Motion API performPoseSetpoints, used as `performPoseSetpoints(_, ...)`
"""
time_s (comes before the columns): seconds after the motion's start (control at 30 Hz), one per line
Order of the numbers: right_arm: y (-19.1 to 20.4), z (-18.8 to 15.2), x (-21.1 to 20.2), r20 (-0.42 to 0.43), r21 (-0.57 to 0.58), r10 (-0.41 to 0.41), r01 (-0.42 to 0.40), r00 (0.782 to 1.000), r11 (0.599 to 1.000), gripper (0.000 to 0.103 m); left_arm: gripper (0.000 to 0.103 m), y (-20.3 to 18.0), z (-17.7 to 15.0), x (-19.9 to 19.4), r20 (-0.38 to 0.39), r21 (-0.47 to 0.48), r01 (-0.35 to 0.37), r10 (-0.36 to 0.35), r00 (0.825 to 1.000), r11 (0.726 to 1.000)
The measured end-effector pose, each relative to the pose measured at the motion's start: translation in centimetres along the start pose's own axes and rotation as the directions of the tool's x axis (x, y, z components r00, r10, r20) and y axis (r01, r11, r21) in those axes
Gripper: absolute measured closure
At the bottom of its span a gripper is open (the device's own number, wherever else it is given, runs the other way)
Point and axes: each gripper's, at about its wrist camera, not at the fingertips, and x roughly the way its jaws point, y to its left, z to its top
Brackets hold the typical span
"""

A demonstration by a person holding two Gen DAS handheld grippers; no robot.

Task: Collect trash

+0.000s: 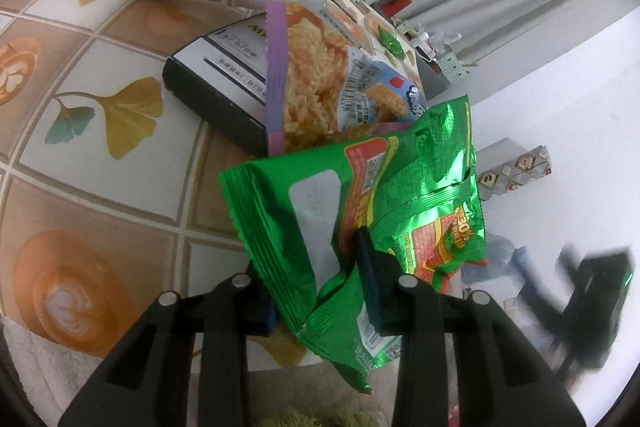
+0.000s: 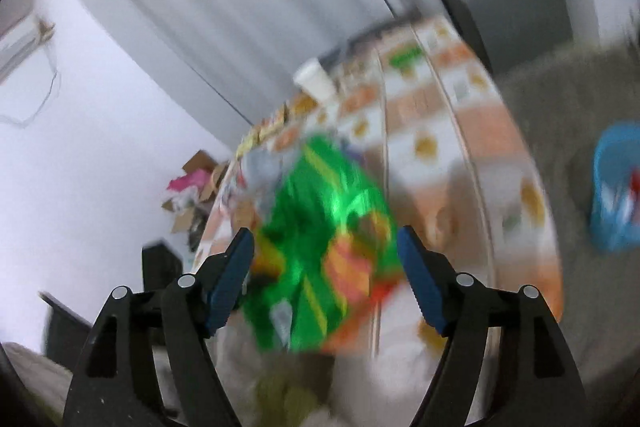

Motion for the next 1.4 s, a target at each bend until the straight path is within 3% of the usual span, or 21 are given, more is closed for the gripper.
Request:
performPoseSetpoints(0.13, -2.2, -3.0, 3.0, -0.078, 0.112, 0.016, -0.007, 0.997, 0.994, 0.035, 0.072, 0.0, -0.3, -0.1, 0.004, -0.003, -0.005, 0.005, 1.000, 1.000)
performPoseSetpoints(0.33, -2.5, -2.2, 6.6, -0.056, 0.145, 0.083, -0.074, 0.995, 0.987, 0.042, 0.072, -0.2, 0.0, 0.6, -0.021, -0.051, 0.021, -0.022, 1.000, 0.998)
performPoseSetpoints(0.4, -1.9, -1.9, 7.3, -0.059, 0.116, 0.043, -0.036, 0.997, 0.993, 0.053, 0.072, -0.3, -0.2, 0.8, -0.027, -0.063, 0.039, -0.041, 0.999, 0.997)
performPoseSetpoints(0.47, -1.8, -1.9, 7.7, -0.070, 0.117, 0.031, -0.022, 0.997, 0.993, 0.081, 0.072, -0.6, -0.6, 1.1, -0.044, -0.048, 0.063, -0.065, 0.997, 0.997)
performPoseSetpoints(0.57, -2.2, -1.6, 7.7, -0.060, 0.133, 0.032, -0.024, 0.998, 0.991, 0.101, 0.072, -1.2, -1.2, 1.3, -0.065, -0.016, 0.089, -0.090, 0.994, 0.996)
performPoseSetpoints(0.6, -2.3, -1.4, 7.5, -0.053, 0.132, 0.030, -0.023, 0.998, 0.991, 0.102, 0.072, -1.3, -1.4, 1.2, -0.076, 0.004, 0.101, -0.100, 0.992, 0.995)
performPoseSetpoints(0.77, -3.1, 0.3, 6.2, -0.012, 0.121, 0.002, 0.000, 1.000, 0.993, 0.103, 0.063, -0.9, -1.5, -0.1, -0.081, 0.070, 0.136, -0.130, 0.988, 0.988)
performPoseSetpoints(0.93, -5.0, 2.9, 4.6, 0.030, 0.127, -0.027, 0.023, 0.999, 0.992, 0.103, 0.061, -0.2, -0.1, -3.4, 0.007, 0.167, 0.116, -0.119, 0.993, 0.979)
performPoseSetpoints(1.07, -5.3, 4.3, 4.4, 0.008, 0.088, -0.060, 0.059, 0.998, 0.994, 0.103, 0.056, -0.5, 2.1, -5.0, 0.097, 0.291, -0.011, -0.018, 0.995, 0.957)
performPoseSetpoints(1.2, -5.9, 4.6, 4.2, -0.002, 0.069, -0.073, 0.073, 0.997, 0.995, 0.103, 0.053, -1.6, 4.2, -3.5, 0.089, 0.374, -0.081, 0.051, 0.995, 0.924)
performPoseSetpoints(1.27, -6.8, 4.1, 3.0, -0.006, 0.063, -0.074, 0.074, 0.997, 0.995, 0.103, 0.053, -1.9, 4.5, -2.9, 0.075, 0.402, -0.086, 0.061, 0.995, 0.912)
performPoseSetpoints(1.33, -7.3, 4.0, 2.5, -0.007, 0.058, -0.079, 0.079, 0.997, 0.995, 0.103, 0.053, -2.4, 4.3, -1.8, -0.023, 0.424, -0.018, 0.031, 0.999, 0.906)
performPoseSetpoints(1.4, -7.6, 4.1, 2.4, -0.018, 0.041, -0.083, 0.084, 0.996, 0.996, 0.103, 0.053, -3.0, 2.8, -0.8, -0.158, 0.425, 0.087, -0.021, 0.987, 0.901)
